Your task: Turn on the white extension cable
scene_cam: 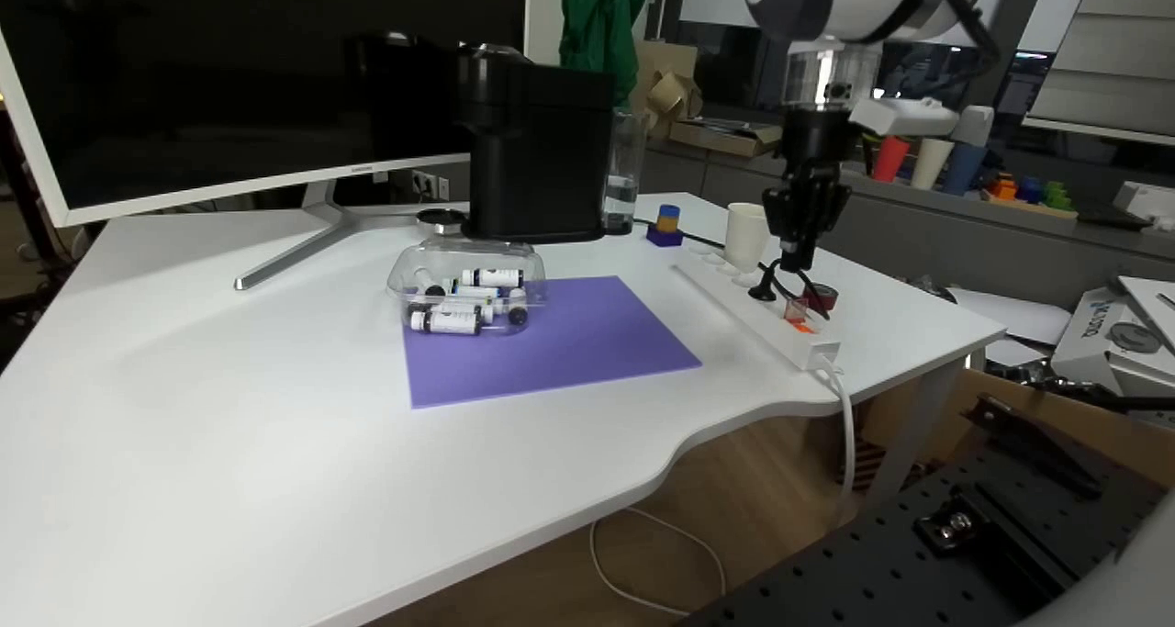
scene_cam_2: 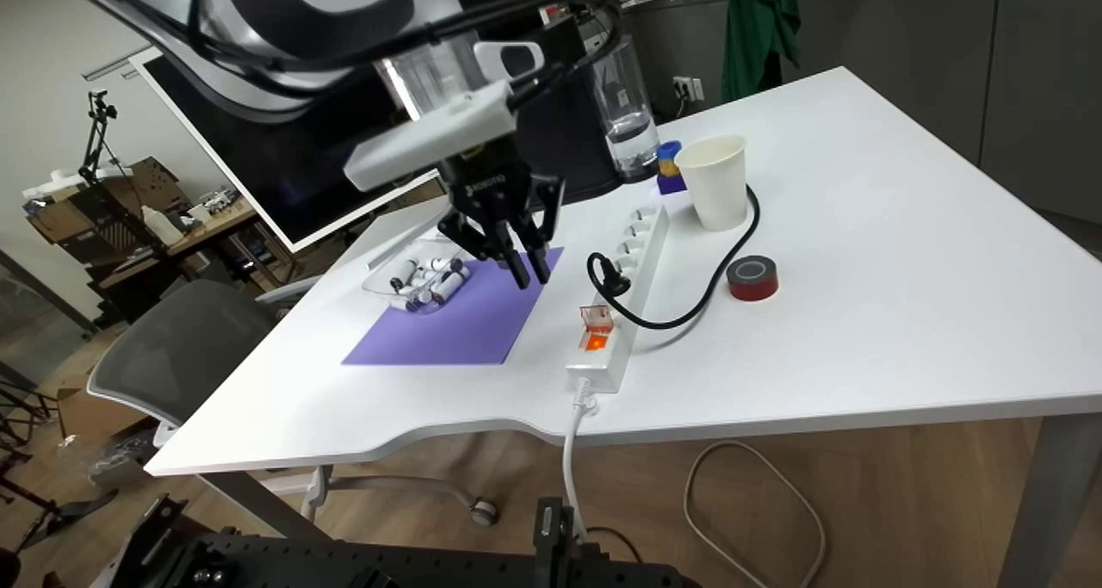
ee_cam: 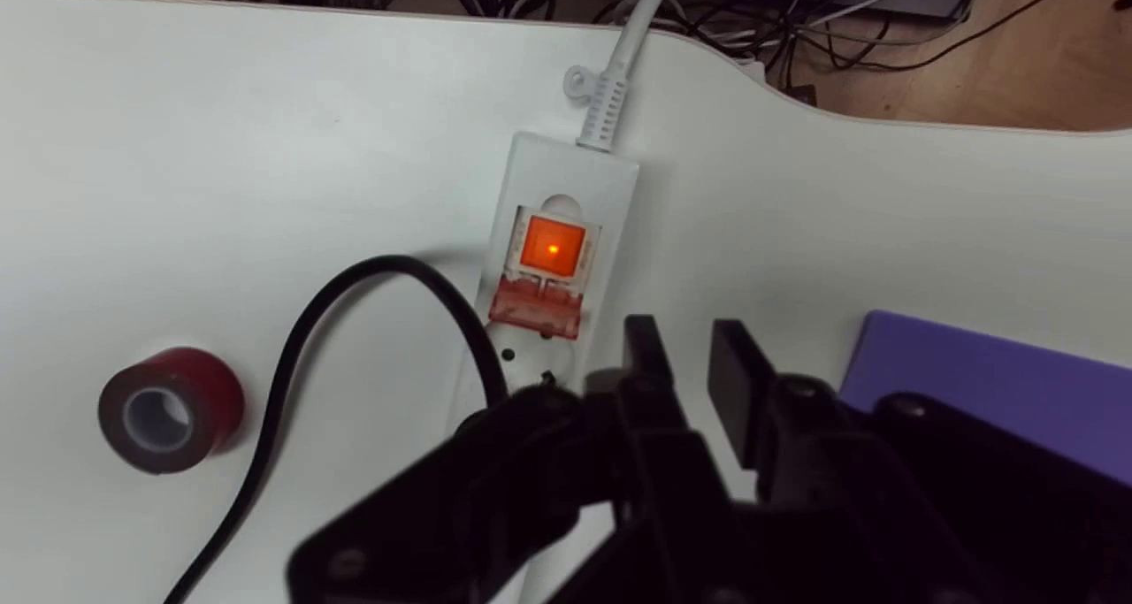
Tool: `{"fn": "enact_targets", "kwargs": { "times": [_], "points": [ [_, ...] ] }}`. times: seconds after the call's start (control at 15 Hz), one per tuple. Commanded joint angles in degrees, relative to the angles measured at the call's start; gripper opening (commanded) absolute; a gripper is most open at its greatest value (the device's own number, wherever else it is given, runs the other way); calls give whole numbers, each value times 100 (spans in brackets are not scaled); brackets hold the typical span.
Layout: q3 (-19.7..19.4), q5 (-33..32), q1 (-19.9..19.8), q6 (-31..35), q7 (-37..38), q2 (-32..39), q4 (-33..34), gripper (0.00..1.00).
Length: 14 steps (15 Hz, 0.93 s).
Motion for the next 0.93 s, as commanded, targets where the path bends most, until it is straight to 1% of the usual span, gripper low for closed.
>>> {"fn": "enact_targets", "kwargs": {
  "times": [0.0, 0.13, 0.2, 0.33, 0.47, 0.53, 0.67, 0.8, 0.87],
  "points": [
    [-165, -785, 342, -792, 669, -1464, -420, 54],
    [-91, -948, 405, -1526, 970, -2139, -373, 66],
    [-67, -920, 425, -1865, 1079, -2405, -321, 73],
    [-100, -724, 450, -2333, 1197, -2820, -240, 87],
    [-192, -502, 462, -2603, 1261, -3051, -207, 98],
    [-251, -465, 446, -2645, 1248, -3048, -248, 100],
    [-404, -458, 405, -2461, 1196, -2946, -442, 100],
    [-640, -305, 422, -2326, 978, -2622, -611, 100],
    [-706, -229, 398, -2197, 1058, -2438, -682, 100]
  ]
}}
